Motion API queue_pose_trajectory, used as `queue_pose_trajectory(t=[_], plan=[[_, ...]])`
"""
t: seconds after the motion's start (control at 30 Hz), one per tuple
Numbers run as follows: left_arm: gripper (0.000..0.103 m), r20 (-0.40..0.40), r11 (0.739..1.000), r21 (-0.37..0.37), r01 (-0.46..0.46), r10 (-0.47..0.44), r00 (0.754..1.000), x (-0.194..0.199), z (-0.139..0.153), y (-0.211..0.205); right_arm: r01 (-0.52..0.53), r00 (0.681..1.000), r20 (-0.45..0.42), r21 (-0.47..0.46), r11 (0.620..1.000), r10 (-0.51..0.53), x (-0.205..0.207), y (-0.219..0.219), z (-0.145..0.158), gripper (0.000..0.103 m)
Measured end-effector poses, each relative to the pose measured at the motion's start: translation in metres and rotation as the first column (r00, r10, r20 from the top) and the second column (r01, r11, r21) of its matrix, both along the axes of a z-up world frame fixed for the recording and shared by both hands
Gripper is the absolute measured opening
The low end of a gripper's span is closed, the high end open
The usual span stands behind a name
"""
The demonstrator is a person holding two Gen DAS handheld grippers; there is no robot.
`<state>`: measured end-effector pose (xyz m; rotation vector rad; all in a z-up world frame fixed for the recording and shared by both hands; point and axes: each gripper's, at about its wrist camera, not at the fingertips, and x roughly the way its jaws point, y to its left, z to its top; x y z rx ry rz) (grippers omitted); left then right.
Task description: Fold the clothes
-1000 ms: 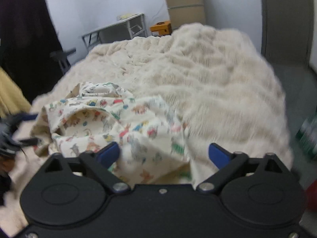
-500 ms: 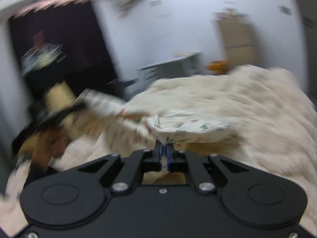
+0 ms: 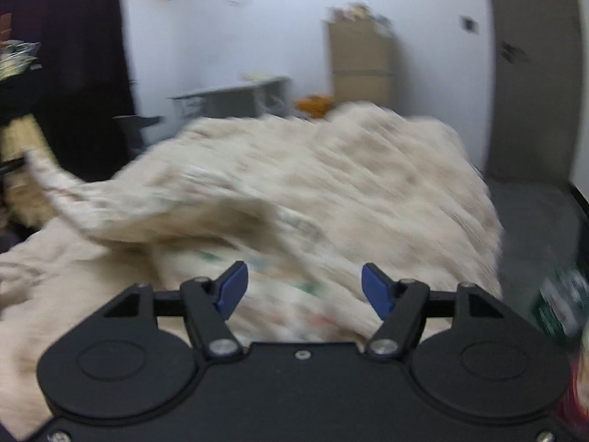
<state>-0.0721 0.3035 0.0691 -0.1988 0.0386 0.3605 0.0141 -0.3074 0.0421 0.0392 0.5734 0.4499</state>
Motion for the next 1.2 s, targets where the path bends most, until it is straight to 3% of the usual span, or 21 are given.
queue_pose_trajectory(t=[0.17, 0.3, 0.33, 0.4, 0.43, 0.53, 0.67, 0.83, 0.93, 1.07, 1.1, 1.13, 1.2], plan=[[0.005, -0.002, 1.0, 0.021, 0.011, -0.011, 1.0, -0.005, 0.002, -0.007, -0.013, 0.999, -0.049, 0.119, 0.993, 0.019, 0.017, -0.014, -0.037, 0.067], [0.005, -0.044, 0.999, 0.03, 0.012, -0.011, 0.999, 0.008, -0.006, -0.003, -0.033, 0.996, -0.073, 0.131, 0.991, 0.043, 0.022, -0.008, -0.049, 0.064], [0.005, -0.055, 0.999, 0.032, 0.012, -0.011, 0.998, 0.011, -0.008, -0.001, -0.038, 0.996, -0.076, 0.126, 0.991, 0.048, 0.023, -0.004, -0.05, 0.06], [0.005, -0.077, 0.999, 0.036, 0.013, -0.01, 0.997, 0.018, -0.012, 0.001, -0.06, 0.994, -0.085, 0.121, 0.991, 0.07, 0.023, 0.001, -0.05, 0.037], [0.005, -0.087, 0.999, 0.038, 0.013, -0.01, 0.996, 0.021, -0.014, 0.003, -0.068, 0.993, -0.091, 0.122, 0.99, 0.08, 0.022, 0.002, -0.048, 0.019], [0.005, -0.119, 0.999, 0.045, 0.014, -0.008, 0.993, 0.03, -0.02, 0.006, -0.073, 0.996, -0.047, 0.059, 0.996, 0.076, 0.01, 0.008, -0.033, 0.007], [0.005, -0.137, 0.999, 0.045, 0.008, -0.002, 0.991, 0.035, -0.026, 0.011, -0.074, 0.992, 0.098, -0.017, 0.997, 0.076, -0.016, 0.011, 0.002, 0.005], [0.005, -0.08, 0.999, -0.021, 0.036, -0.037, 0.996, 0.023, -0.022, 0.021, -0.091, 0.941, 0.317, -0.087, 0.992, 0.114, -0.077, 0.0, 0.068, 0.004], [0.005, -0.046, 0.997, -0.053, 0.053, -0.055, 0.997, 0.012, -0.018, 0.031, -0.151, 0.904, 0.379, -0.152, 0.977, 0.199, -0.113, -0.012, 0.091, 0.005], [0.005, 0.019, 0.987, -0.121, 0.108, -0.106, 0.994, -0.015, -0.018, 0.052, -0.302, 0.858, 0.339, -0.272, 0.913, 0.385, -0.146, -0.023, 0.091, 0.006], [0.006, 0.019, 0.983, -0.137, 0.123, -0.121, 0.992, -0.022, -0.02, 0.06, -0.365, 0.838, 0.301, -0.31, 0.878, 0.454, -0.155, -0.024, 0.085, 0.006], [0.006, 0.018, 0.983, -0.138, 0.123, -0.122, 0.992, -0.023, -0.02, 0.061, -0.437, 0.796, 0.272, -0.359, 0.825, 0.54, -0.167, -0.026, 0.076, 0.007], [0.008, -0.006, 0.985, -0.139, 0.098, -0.1, 0.995, -0.032, -0.024, 0.07, -0.494, 0.771, 0.248, -0.35, 0.796, 0.587, -0.173, -0.03, 0.073, 0.014]])
